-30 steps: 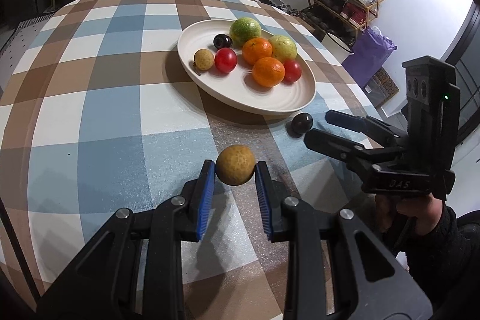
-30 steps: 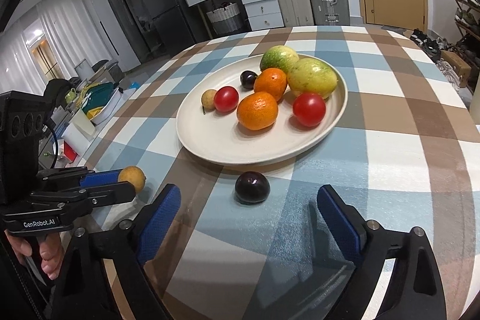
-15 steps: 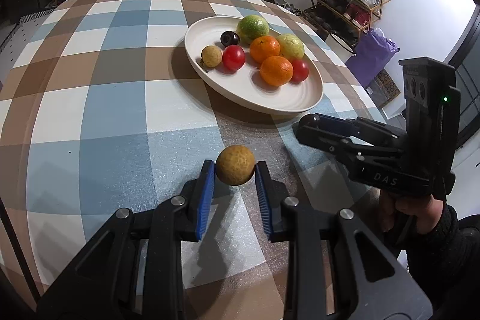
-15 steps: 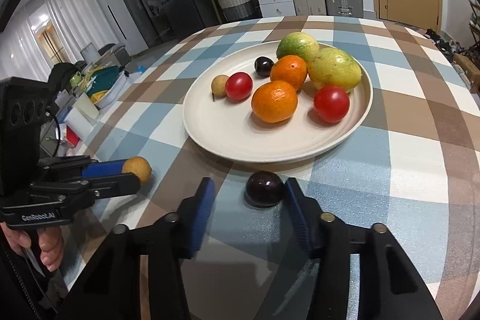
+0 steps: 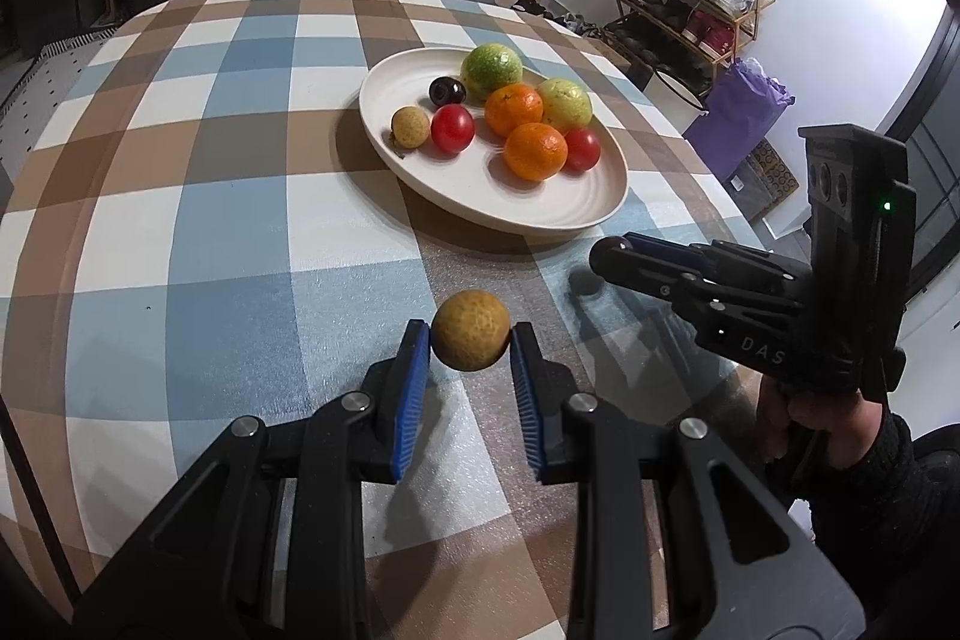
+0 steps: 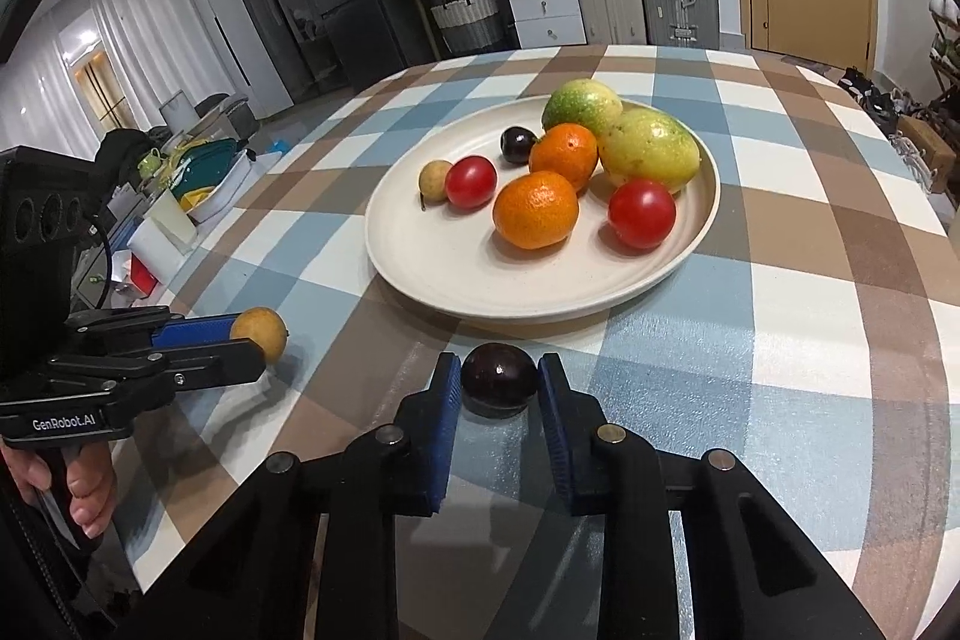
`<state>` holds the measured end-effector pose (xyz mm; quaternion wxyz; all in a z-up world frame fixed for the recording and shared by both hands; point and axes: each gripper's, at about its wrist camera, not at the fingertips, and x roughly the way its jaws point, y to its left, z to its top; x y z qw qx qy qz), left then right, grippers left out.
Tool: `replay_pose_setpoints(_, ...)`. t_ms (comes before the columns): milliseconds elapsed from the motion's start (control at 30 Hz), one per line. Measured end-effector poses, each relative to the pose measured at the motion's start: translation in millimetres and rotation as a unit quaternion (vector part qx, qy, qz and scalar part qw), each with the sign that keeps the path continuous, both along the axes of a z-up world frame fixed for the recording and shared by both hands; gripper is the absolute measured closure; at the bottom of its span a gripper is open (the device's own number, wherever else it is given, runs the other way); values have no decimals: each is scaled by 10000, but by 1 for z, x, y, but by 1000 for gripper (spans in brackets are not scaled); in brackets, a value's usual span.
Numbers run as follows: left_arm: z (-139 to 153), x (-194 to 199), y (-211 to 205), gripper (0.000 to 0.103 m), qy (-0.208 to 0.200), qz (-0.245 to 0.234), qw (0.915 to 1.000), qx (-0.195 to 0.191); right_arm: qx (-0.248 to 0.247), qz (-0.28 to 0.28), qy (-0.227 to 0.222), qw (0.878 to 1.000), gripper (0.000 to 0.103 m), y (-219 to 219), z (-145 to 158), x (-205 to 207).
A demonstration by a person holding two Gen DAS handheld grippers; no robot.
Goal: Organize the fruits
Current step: 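Lift the kiwi with the left tool while the right tool grasps the dark plum, then carry kiwi and plum onto the cream plate while both tools open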
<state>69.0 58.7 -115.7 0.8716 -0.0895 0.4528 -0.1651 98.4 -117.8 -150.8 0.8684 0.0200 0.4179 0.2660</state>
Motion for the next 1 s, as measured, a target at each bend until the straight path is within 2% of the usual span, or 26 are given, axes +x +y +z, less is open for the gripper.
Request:
replay_pose_setpoints(233, 11, 3, -5, 79, -133, -71, 9999, 22, 202, -25, -177, 9996, 77, -8, 17, -9)
replay_pose_setpoints(500, 34, 24, -14, 79, -316, -192, 9993, 114, 355, -14, -387, 9986, 77, -10, 43, -10)
replay_pose_setpoints(700, 40, 45, -18, 79, -261, -310, 9991, -81, 437, 21, -483, 9979, 77, -9, 58, -1)
replay_pose_setpoints(800, 39, 57, -21, 79, -214, -354, 9990, -174, 555, -14, -436, 9975, 77, -9, 61, 8)
replay_pose_setpoints(1000, 36, 80, -27, 79, -146, -374, 9991, -105, 551, -30, -357, 9978, 77, -5, 58, 26)
